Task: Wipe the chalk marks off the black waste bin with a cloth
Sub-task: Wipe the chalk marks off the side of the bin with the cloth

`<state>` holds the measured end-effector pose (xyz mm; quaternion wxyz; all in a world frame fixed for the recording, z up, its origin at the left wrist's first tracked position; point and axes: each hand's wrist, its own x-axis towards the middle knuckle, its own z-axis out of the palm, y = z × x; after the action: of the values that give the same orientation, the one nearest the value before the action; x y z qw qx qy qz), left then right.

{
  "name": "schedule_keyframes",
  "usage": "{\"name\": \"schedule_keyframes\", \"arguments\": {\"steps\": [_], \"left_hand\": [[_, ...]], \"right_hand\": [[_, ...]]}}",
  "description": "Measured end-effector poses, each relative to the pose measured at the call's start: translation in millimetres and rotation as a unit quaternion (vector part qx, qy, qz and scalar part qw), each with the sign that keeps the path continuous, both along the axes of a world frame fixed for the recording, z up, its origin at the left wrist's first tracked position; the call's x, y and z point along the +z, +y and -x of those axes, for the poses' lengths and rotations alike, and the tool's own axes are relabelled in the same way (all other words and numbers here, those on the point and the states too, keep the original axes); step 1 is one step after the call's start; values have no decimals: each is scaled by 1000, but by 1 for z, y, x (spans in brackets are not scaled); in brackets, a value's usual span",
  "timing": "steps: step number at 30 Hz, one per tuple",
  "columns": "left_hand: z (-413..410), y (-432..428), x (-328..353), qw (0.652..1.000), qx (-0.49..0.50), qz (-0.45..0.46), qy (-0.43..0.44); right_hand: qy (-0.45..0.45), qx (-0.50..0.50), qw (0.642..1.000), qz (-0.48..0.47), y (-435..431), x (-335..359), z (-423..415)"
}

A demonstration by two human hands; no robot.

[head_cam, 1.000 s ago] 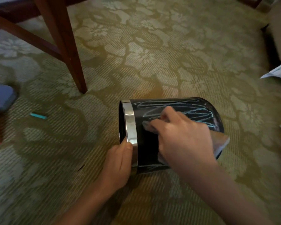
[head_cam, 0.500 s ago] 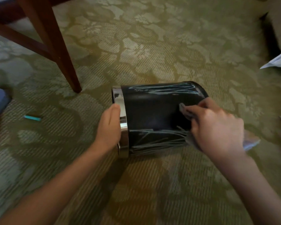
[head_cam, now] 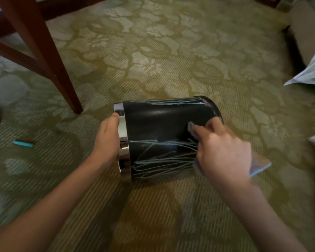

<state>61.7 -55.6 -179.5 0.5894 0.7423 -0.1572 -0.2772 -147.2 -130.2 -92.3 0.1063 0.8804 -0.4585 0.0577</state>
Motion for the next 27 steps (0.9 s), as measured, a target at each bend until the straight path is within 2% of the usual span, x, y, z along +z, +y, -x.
{"name": "schedule_keyframes", "arguments": {"steps": [4, 6, 10, 13, 15, 18, 21, 27], "left_hand": [[0, -1, -2, 1000, -3, 9, -16], [-1, -2, -2, 1000, 6, 1, 0], [-3, -5, -6, 999, 12, -20, -23], [-3, -5, -10, 998, 11, -26, -52], [-2, -4, -7, 999, 21, -25, -29], [2, -3, -1, 999, 14, -8, -32], [13, 10, -2, 999, -24, 31, -22], [61, 61, -30, 996, -61, 51, -31]], "right_hand": [[40, 65, 997, -20, 19, -12, -8], [16, 39, 999, -29, 8, -8, 0], [-18, -43, 999, -7, 2, -8, 5], [-8, 18, 1000, -18, 27, -20, -11], [-14, 48, 998, -26, 30, -23, -11], [-57, -3, 998, -23, 8, -15, 3], [-57, -65, 996, 5, -9, -5, 12], [-24, -13, 999, -37, 23, 7, 8]]}}
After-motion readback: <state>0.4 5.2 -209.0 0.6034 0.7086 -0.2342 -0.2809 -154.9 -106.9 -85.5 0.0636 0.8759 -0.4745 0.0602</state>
